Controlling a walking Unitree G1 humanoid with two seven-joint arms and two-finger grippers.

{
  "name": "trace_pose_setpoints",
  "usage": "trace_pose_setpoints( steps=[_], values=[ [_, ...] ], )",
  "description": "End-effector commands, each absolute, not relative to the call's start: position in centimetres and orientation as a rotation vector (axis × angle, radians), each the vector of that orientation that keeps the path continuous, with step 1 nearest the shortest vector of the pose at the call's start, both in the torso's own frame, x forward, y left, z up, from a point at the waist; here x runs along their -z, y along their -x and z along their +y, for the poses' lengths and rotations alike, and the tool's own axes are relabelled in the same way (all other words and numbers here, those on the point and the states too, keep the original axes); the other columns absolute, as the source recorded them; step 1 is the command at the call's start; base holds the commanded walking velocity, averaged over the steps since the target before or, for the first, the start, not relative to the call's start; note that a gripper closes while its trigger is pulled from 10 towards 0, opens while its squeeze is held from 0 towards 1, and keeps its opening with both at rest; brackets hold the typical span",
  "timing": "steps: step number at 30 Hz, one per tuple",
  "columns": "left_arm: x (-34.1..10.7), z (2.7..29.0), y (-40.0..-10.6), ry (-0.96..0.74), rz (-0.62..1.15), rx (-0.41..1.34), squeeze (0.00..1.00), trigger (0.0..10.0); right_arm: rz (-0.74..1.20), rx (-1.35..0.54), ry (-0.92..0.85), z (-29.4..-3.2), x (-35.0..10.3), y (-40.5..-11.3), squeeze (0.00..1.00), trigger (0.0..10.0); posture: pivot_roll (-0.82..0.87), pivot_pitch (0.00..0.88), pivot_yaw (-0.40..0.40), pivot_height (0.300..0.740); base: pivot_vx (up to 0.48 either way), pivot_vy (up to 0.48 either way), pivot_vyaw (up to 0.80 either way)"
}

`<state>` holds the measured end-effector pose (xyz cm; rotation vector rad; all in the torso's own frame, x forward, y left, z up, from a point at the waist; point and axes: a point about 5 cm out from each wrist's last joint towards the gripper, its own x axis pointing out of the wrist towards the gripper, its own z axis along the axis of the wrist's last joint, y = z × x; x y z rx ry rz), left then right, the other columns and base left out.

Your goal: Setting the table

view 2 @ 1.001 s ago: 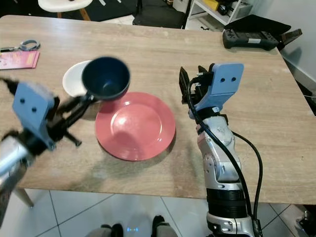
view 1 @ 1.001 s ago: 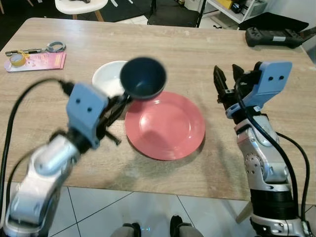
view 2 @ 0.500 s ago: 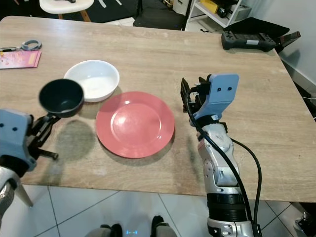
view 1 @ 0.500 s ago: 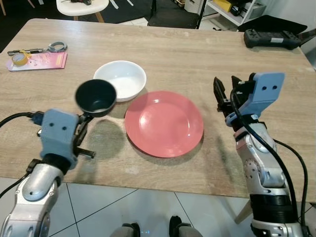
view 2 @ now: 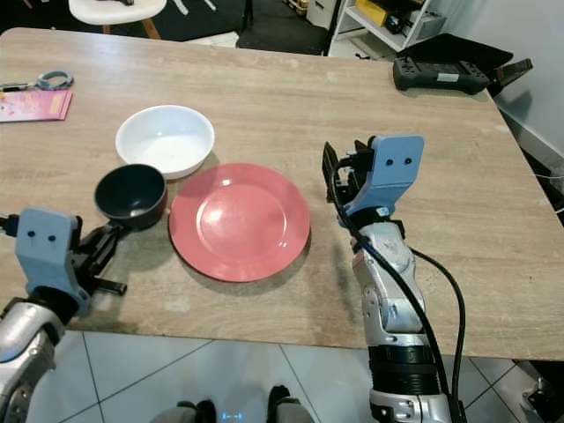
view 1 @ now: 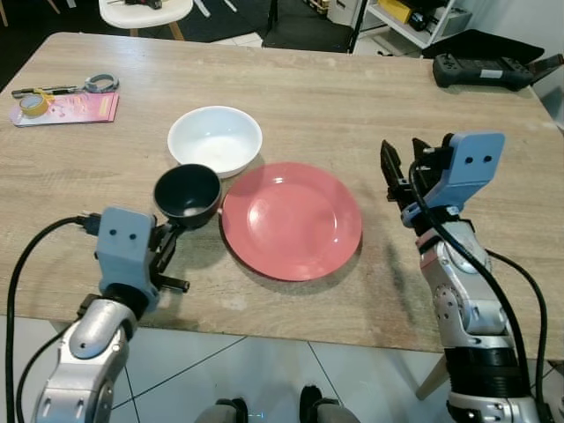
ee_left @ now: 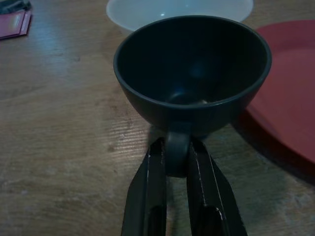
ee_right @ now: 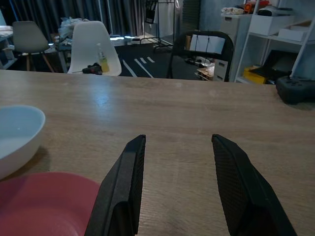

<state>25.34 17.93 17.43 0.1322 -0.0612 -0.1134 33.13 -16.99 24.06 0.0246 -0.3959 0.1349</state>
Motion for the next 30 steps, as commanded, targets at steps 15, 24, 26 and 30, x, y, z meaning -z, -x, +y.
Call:
trace_pose_setpoints(
  steps=[15, 24, 26, 30],
  values=[
    [-19.1, 16.2, -23.1, -0.269, -0.185, 0.130, 0.00, 10.0, -0.381, -0.134, -0.020, -17.2, -23.4, -33.3, 0.00, 10.0, 0.07, 0.223, 0.015, 0.740, 0.000, 0.000, 0.00],
    [-22.8, 13.6, -23.5, -0.387, -0.371, 0.227, 0.00, 10.0, -0.385, -0.130, -0.024, -17.2, -23.5, -33.4, 0.00, 10.0, 0.07, 0.219, 0.015, 0.740, 0.000, 0.000, 0.00],
    [-23.8, 14.9, -24.7, -0.294, -0.357, 0.148, 0.00, 10.0, -0.386, -0.126, -0.023, -17.3, -23.5, -33.4, 0.00, 10.0, 0.07, 0.219, 0.015, 0.740, 0.000, 0.000, 0.00],
    [-25.1, 18.4, -26.9, -0.177, -0.298, 0.034, 0.00, 10.0, -0.387, -0.124, -0.023, -17.4, -23.5, -33.4, 0.00, 10.0, 0.07, 0.215, 0.013, 0.740, 0.000, 0.000, 0.00]
  ],
)
